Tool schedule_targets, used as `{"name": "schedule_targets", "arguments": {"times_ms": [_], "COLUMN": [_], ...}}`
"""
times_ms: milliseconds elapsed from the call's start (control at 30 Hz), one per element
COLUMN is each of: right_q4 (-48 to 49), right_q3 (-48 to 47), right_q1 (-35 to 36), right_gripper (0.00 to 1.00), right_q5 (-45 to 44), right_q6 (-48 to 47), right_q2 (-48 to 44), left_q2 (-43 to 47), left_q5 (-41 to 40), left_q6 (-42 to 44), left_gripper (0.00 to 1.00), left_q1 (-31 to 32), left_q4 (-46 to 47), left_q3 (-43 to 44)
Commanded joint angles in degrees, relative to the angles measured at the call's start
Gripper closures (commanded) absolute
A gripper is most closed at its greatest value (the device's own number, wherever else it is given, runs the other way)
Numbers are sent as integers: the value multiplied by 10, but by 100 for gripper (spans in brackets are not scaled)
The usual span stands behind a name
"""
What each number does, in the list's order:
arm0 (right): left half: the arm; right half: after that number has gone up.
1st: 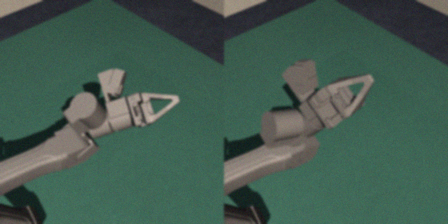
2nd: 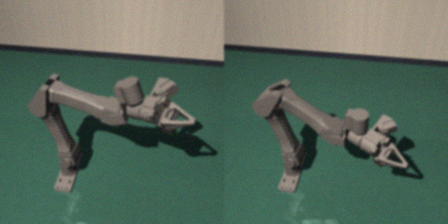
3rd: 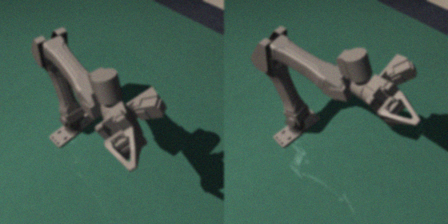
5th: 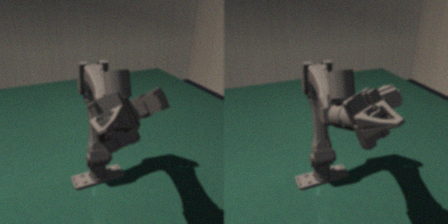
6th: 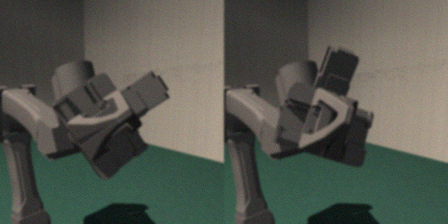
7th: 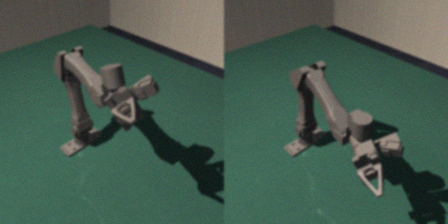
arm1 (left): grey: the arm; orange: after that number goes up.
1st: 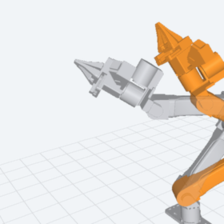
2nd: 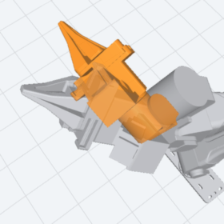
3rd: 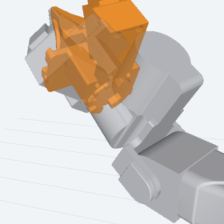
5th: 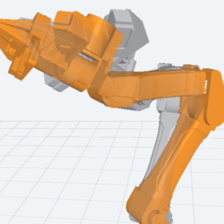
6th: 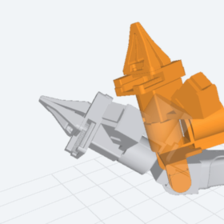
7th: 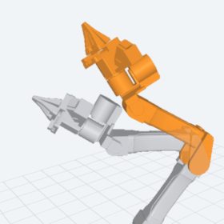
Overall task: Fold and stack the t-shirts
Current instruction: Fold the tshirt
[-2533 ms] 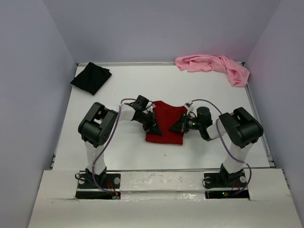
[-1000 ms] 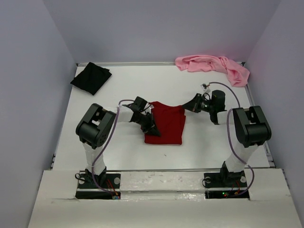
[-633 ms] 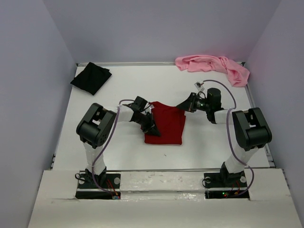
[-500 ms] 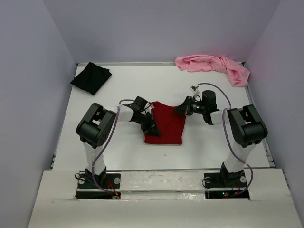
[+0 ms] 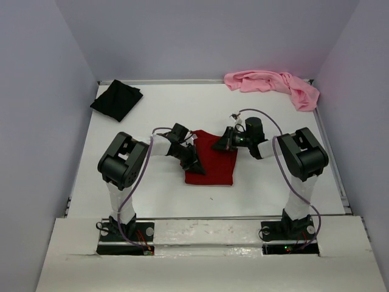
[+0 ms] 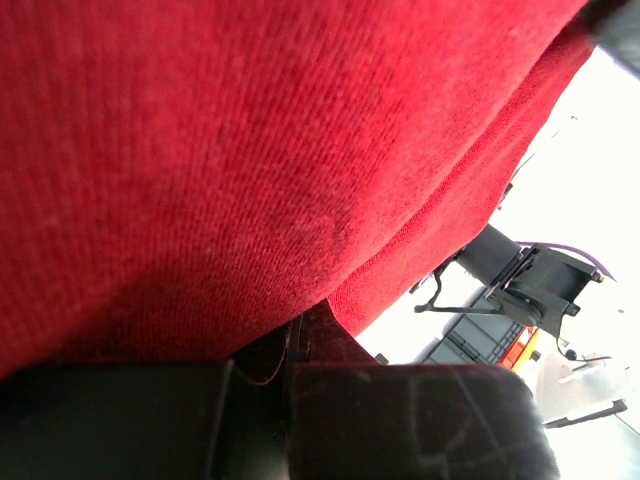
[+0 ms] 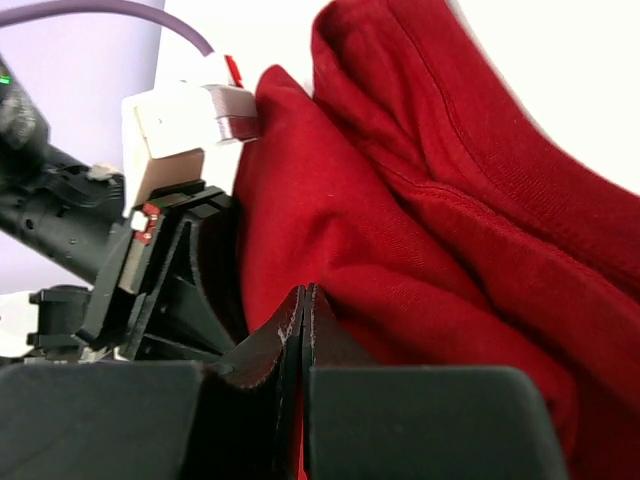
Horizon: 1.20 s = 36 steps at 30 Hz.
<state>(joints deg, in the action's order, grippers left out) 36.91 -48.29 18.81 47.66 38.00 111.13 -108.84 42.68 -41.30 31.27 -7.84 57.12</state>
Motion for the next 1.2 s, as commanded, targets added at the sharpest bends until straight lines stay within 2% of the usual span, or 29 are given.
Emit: {"name": "schedule_targets", "arguments": {"times_ms": [0,433,1167], "right_q4": [34,-3,-81], "right_q3": [-29,-64,-2], "right_q1": [15,10,-90], "right_gripper": [100,100,100], "right_q5": [-6,-46,-85], "right_q6": [5,-41,-128], "right_q2": [20,46,2], "left_q2": [-26,-17,-16], "left_q5": [-81,-80,-78], "left_q6": [32,32,26], "left_gripper": [100,100,100], "left_q1": [0,-1,0], "left_q4": [-75,-70,-61], "left_q3": [-30,-41,-48]}}
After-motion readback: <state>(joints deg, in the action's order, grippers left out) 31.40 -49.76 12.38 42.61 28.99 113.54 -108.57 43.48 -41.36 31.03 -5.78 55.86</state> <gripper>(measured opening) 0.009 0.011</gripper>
